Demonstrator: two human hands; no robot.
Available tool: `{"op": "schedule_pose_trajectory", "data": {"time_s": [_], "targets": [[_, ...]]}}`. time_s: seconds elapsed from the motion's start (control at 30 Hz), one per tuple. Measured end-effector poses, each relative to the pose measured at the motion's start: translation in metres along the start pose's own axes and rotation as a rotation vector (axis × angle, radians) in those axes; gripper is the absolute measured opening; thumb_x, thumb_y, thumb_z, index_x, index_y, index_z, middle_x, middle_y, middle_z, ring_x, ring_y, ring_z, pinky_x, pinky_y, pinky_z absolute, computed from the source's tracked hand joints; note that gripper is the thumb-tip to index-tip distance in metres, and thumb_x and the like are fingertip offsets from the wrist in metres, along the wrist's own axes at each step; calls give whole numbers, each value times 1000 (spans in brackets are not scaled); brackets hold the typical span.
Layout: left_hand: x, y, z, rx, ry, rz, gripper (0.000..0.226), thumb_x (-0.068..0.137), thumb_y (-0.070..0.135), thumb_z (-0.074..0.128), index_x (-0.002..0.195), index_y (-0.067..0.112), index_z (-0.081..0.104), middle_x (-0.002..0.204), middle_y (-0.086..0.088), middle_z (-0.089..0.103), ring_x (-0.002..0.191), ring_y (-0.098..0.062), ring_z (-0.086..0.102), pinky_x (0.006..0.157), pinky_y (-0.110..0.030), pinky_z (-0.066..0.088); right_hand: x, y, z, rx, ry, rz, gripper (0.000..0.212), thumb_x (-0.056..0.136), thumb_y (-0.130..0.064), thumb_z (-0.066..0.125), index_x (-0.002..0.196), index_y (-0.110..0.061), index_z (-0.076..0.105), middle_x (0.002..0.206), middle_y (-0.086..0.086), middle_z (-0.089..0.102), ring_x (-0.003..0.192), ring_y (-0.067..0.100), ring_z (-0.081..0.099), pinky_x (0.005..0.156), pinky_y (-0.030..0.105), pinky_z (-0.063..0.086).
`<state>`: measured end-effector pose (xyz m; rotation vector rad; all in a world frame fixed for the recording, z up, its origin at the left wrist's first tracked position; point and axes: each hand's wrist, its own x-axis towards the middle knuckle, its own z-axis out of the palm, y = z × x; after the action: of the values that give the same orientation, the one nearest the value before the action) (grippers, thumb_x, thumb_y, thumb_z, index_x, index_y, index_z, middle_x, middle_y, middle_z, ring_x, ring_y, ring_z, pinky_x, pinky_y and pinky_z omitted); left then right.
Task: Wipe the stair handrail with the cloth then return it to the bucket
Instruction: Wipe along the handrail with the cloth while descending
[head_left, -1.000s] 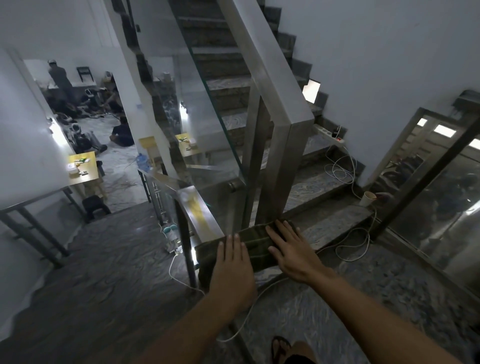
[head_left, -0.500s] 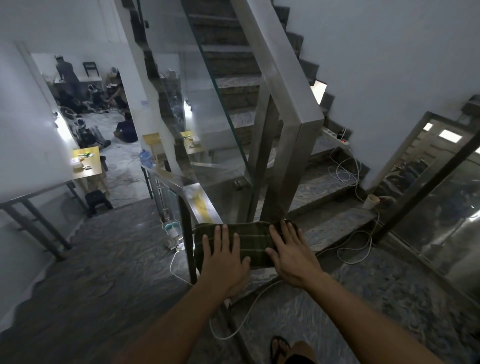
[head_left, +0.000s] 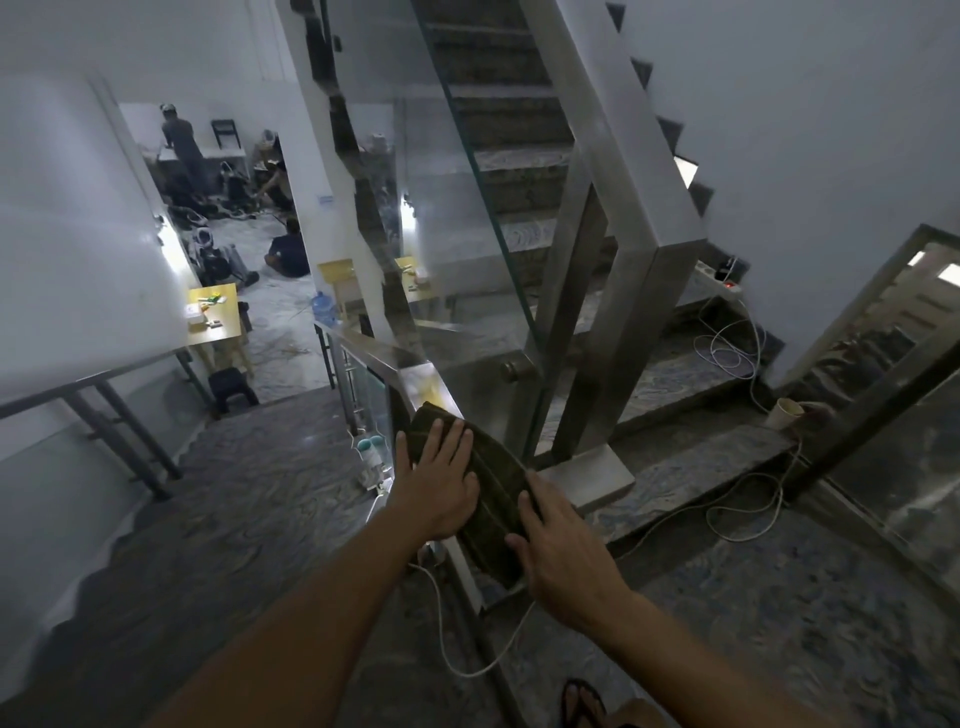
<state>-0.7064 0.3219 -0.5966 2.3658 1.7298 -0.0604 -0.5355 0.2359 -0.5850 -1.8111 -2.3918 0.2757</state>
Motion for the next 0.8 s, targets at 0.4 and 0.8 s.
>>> {"op": "schedule_pose_trajectory", "data": {"time_s": [0.4,0.8], "targets": [[55,-42,-14,56,-66,99,58,95,47,15,149,34,-4,160,-4,-14,146,-21,-16,112,-62,-13,28,-48,35,-111,52,105,59,89,-45,37,126,-4,57,130,19,59,123,33,55,103,46,32],[97,-72,-21,-48,21,35,59,95,41,13,150,25,0,161,-1,-8,147,-17,-13,114,-57,-11,92,-55,43,-77,116,79,59,80,-36,57,124,2,56,127,24,60,118,37,57,99,45,40]]}}
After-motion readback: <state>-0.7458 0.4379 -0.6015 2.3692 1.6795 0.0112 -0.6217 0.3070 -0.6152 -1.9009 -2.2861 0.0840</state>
